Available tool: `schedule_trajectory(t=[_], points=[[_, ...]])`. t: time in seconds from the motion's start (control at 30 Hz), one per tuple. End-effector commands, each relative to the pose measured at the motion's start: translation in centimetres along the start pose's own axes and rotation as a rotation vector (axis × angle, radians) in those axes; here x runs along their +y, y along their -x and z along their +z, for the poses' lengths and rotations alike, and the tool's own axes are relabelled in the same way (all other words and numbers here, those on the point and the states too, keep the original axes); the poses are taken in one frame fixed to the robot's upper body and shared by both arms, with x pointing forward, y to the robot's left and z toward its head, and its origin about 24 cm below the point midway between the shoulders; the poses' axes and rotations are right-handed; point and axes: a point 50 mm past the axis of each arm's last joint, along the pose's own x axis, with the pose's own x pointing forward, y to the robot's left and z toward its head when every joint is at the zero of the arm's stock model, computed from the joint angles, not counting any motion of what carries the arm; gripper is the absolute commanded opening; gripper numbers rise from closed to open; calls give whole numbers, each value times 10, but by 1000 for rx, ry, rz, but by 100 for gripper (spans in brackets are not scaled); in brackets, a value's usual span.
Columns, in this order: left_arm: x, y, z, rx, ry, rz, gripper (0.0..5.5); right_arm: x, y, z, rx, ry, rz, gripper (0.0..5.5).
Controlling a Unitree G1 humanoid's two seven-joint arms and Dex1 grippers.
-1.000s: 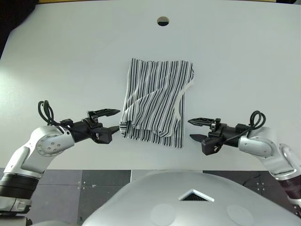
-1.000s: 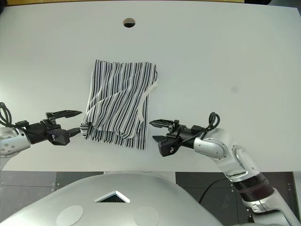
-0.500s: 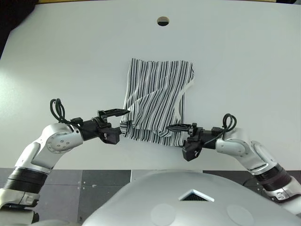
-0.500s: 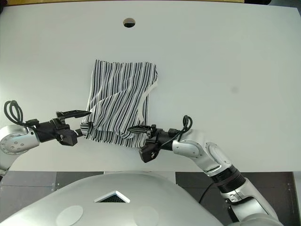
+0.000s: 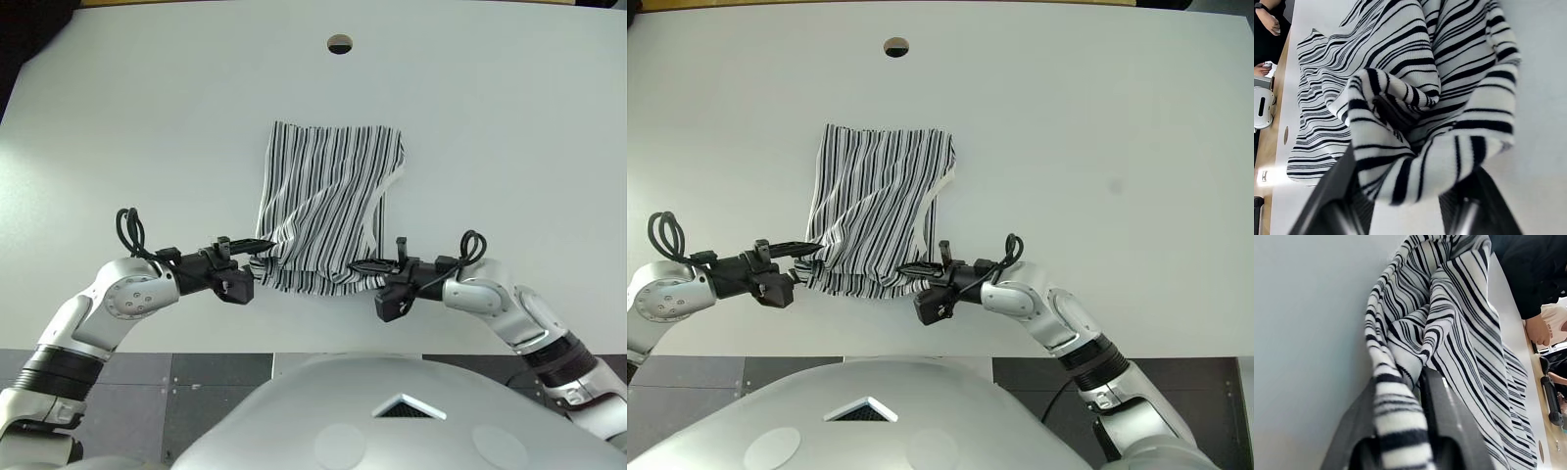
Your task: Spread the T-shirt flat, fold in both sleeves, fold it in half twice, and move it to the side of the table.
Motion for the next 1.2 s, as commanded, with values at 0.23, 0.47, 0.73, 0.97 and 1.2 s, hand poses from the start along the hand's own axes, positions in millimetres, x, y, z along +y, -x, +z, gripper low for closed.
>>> schedule_trajectory(t=[0.23, 0.47, 0.73, 0.97, 1.2], points=[[-18, 8, 8, -25, 28, -169, 21, 25, 36, 19, -54, -359, 254, 10], [4, 19, 35, -158, 120, -198, 18, 12, 66, 32, -127, -590, 282, 10], [54, -11, 22, -134, 300, -20, 18, -21, 54, 8, -106, -741, 49, 10], [93, -45, 5, -80, 434, 137, 18, -58, 57, -23, -76, -898, -152, 10], [115, -66, -13, -19, 567, 224, 18, -86, 53, -51, -94, -1078, -251, 10]])
